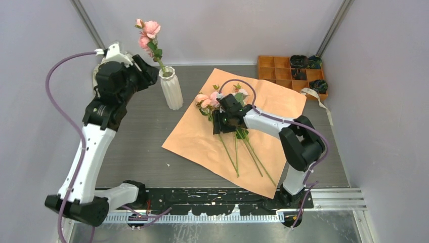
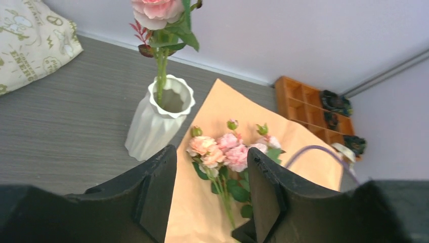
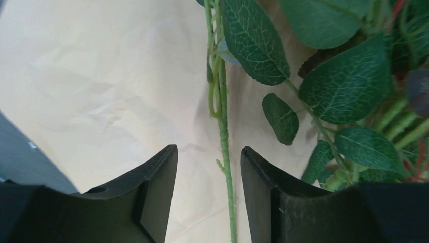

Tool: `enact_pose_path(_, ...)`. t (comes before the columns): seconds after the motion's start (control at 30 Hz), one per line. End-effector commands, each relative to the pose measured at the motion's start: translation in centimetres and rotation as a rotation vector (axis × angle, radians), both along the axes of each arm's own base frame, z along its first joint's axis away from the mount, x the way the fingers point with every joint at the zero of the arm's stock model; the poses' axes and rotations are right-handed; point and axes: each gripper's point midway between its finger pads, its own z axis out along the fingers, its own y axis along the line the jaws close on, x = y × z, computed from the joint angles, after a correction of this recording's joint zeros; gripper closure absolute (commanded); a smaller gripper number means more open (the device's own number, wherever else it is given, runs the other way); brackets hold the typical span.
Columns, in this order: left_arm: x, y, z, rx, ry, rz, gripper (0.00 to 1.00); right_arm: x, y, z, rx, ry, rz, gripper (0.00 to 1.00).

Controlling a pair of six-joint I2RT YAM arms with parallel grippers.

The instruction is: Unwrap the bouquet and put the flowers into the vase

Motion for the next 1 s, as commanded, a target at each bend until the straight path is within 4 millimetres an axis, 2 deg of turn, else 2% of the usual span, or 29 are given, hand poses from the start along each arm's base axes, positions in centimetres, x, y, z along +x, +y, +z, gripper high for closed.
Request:
enact_pose_path(0.0, -5.7, 0.3, 5.3, -0.093, -0.103, -0.046, 0.46, 0.7, 0.2, -0.8, -0.092, -0.024, -0.005, 0.46)
enact_pose_path(0.13, -7.7, 0.6, 6.9, -0.103, -0.171, -0.062, 0.45, 0.6, -0.1, -2.8, -0.155, 0.005, -0.013, 0.52)
enact_pose_path(0.3, -8.7, -0.8, 7.7, -0.122, -0.195, -0.150, 0.45, 1.0, -0.6, -4.5, -0.219, 0.010, -0.032, 0.70)
enact_pose_path(0.43, -8.6, -1.4, 7.3, -0.127, -0.183, -0.184, 0.46, 1.3, -0.9, -4.4, -0.253, -0.003, -0.046, 0.98)
enact_pose_path(0.5, -8.6, -1.9, 7.1, -0.133, -0.177, -0.211, 0.46, 1.4, -0.7, -3.6, -0.245, -0.023, -0.041, 0.99)
enact_pose_path(0.6, -9.1, -2.9, 7.5, -0.141, -0.190, -0.274, 0.46, 1.3, 0.2, -1.1, -0.197, -0.055, -0.023, 0.99)
enact_pose_path(0.7, -9.6, -4.0, 7.9, -0.150, -0.214, -0.344, 0.45, 0.8, 1.8, 2.7, -0.108, -0.102, 0.020, 0.99)
enact_pose_path(0.83, -9.9, -5.3, 8.0, -0.161, -0.226, -0.428, 0.44, -0.6, 3.9, 10.1, 0.091, -0.190, 0.105, 0.99)
enact_pose_path(0.97, -9.9, -7.4, 7.7, -0.199, -0.226, -0.550, 0.43, -1.8, 4.0, 17.6, 0.229, -0.314, 0.148, 0.99)
